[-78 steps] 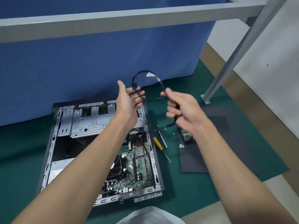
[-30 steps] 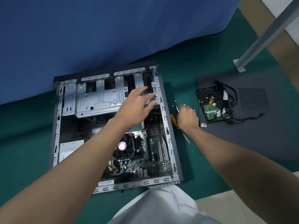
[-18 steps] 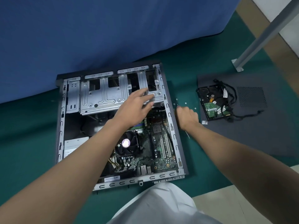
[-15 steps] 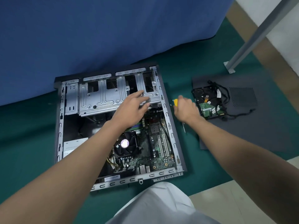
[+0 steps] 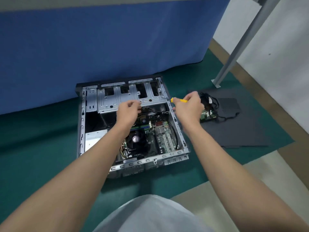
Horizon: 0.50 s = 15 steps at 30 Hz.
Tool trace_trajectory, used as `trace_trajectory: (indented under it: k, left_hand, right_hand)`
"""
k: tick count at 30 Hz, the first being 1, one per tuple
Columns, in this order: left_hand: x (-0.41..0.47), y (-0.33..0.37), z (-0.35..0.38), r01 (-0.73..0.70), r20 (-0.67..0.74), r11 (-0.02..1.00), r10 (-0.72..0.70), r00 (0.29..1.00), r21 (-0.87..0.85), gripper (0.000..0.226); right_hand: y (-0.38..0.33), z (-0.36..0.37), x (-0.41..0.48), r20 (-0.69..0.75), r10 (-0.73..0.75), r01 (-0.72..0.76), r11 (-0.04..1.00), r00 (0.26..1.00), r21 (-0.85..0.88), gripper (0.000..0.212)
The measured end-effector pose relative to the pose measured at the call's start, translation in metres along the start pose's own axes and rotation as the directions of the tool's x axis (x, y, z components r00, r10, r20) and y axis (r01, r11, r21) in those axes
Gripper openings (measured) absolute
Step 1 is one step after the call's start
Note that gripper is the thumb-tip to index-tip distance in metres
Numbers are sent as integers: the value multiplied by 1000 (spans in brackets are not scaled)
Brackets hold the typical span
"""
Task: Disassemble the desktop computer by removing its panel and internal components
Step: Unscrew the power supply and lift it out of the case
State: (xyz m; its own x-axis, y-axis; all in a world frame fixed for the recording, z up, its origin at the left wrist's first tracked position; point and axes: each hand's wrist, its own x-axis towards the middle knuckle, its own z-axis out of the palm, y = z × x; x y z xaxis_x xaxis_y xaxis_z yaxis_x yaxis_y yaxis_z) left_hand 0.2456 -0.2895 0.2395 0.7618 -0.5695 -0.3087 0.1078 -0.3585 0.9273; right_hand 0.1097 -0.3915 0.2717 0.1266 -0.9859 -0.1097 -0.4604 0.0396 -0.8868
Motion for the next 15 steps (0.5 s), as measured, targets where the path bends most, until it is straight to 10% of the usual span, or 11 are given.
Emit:
trace_trajectory:
  k: [6,15]
  left_hand:
    - [-35,-13,-40,95,-135,950,-141,981,-298,19]
    - [-102,-57,-114,158,-241,912,-262,934,-379,17]
  right_hand:
    - [8,7,-71,471,266,-510,680,841,526,7]
    - [35,20,-175,808,173,-699,621,563,354,25]
